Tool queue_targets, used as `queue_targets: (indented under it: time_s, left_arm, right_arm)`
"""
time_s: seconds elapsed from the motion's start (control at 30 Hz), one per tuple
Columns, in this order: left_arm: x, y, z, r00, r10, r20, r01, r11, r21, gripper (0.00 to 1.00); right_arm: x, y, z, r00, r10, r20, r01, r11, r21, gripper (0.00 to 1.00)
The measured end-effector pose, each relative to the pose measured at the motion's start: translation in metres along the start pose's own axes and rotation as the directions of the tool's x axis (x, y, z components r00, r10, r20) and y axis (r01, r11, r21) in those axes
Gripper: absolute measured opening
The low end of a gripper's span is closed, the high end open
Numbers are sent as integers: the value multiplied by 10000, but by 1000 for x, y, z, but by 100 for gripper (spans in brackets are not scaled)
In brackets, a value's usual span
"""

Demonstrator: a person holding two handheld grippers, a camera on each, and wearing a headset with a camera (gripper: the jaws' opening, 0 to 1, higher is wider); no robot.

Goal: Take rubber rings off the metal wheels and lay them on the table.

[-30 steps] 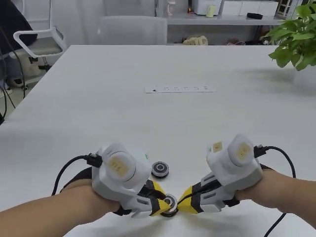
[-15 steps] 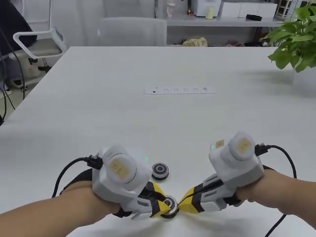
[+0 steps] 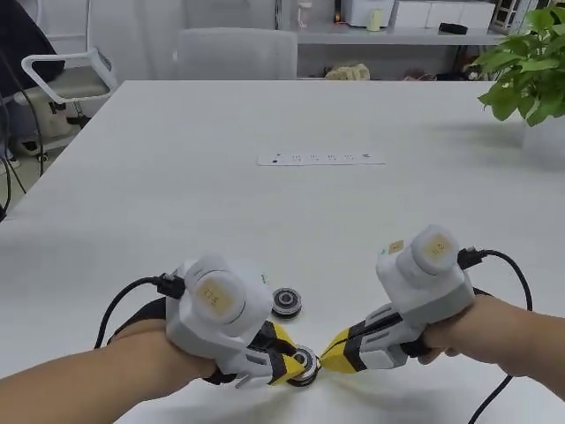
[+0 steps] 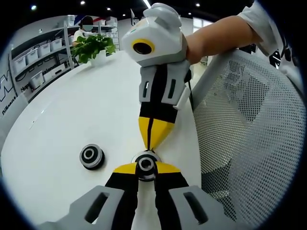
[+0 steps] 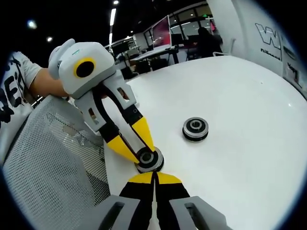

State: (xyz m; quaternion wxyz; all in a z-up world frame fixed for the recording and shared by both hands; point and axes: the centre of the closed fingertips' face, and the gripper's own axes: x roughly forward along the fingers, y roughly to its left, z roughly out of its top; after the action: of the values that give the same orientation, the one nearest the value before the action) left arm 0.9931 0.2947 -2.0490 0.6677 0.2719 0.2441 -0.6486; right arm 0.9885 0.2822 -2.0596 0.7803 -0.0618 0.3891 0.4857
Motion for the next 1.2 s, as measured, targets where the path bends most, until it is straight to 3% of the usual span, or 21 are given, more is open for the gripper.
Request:
queue_targets:
  time_s: [0.13, 0.37, 0.73, 1.2]
  left_arm:
    - [0, 0, 0, 10000, 14, -7, -14, 10000, -28, 8]
    - [0, 0, 0, 10000, 44, -29, -44, 10000, -49, 8]
    - [0, 0, 0, 9999, 82, -101, -82, 10000, 21, 7]
    - [0, 0, 0, 9999, 85, -128, -83, 9999, 93, 7]
  right_arm:
    - [-2, -2, 5, 9996, -31, 294, 16, 9987, 518, 0]
    - [-1, -1, 7, 9992, -58, 397, 32, 9979, 639, 0]
    - [0, 4, 11, 9989, -111, 462, 102, 9998, 188, 0]
    - [5, 12, 18, 9970, 202, 752, -187, 9996, -210, 0]
